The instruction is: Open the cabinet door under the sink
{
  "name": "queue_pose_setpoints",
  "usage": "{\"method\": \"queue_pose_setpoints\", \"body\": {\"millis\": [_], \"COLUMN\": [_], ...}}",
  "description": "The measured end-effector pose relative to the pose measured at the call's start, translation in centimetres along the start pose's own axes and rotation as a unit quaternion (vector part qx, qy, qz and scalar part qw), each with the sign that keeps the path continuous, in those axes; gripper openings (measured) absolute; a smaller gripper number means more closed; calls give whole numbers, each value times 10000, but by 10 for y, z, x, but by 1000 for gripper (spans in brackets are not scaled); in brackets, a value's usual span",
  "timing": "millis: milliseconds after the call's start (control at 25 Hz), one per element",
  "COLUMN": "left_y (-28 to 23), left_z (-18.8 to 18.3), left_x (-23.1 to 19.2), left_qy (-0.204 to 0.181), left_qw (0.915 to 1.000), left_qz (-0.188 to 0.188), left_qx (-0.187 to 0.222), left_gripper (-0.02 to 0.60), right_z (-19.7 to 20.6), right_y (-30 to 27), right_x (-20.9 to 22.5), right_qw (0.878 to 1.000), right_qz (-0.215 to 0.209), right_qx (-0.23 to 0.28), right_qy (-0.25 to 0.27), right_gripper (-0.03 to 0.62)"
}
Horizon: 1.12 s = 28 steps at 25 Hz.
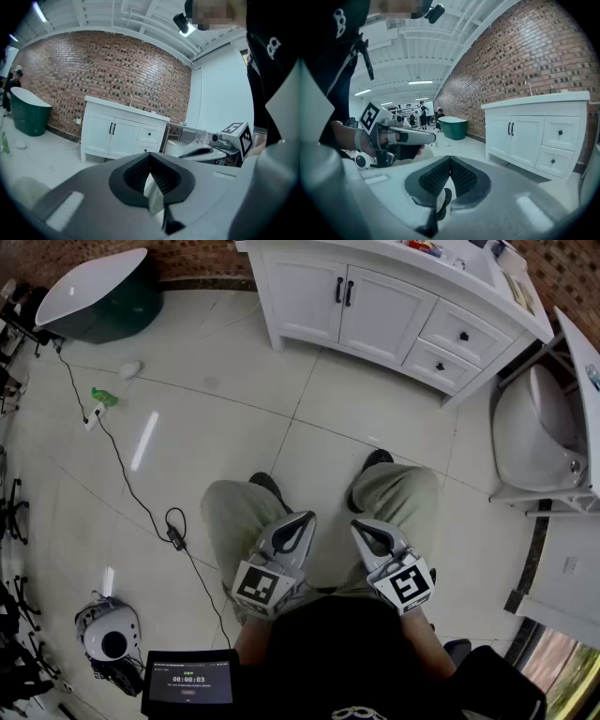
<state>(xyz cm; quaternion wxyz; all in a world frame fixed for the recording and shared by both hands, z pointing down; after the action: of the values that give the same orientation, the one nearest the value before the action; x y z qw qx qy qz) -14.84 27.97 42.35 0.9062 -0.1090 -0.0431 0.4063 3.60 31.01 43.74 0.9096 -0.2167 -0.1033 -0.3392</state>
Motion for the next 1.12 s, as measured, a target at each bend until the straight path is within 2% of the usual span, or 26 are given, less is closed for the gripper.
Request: {"method": "queue_pose_setpoints", "body": {"millis": [200, 320, 480, 600, 760, 920, 1120], "left_y": [-36, -59, -90, -109, -127, -139, -162], "left_z": [-13, -25, -43, -46, -47, -47, -50], "left_x": [-16, -19, -22, -29, -46, -68, -89], "left_qy": [-8, -95, -260, -353, -134, 60, 85], "left_qw": [10000, 9998, 9991, 9988, 9995, 9996, 9993], "left_qz": [-43, 99, 332, 302, 128, -14, -19], "left_qx": [-84, -113, 39, 138, 261, 281, 368], "left_gripper": [17, 17, 17, 17, 17, 17, 17], "right_z": [-16, -32, -49, -58, -61, -83, -97], "right_y": [-14, -16, -24, -30, -43, -60, -75], "right_x": [37, 57, 87, 103, 117, 125, 145], "right_qw": [9998, 9994, 9986, 9988, 9997, 9998, 9998], "right_qz": [23, 104, 254, 215, 50, -60, 46], "right_qx": [206, 342, 432, 425, 235, 125, 93], "right_qy": [18, -17, -160, -74, -5, 163, 171], "right_gripper": [-9, -9, -9, -9, -9, -9, -9]}}
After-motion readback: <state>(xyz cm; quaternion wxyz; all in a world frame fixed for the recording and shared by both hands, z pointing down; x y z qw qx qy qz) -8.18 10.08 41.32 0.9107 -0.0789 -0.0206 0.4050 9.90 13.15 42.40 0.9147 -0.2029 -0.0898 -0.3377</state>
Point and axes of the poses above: the fingertips, and each gripper's own axes: y backward along the fingers, x to its right, z out of its underside, the point moved 9 cm from there along y, backward along the fingers, and after that the axes turned 14 degrees about -y, right-handed, at the moved point
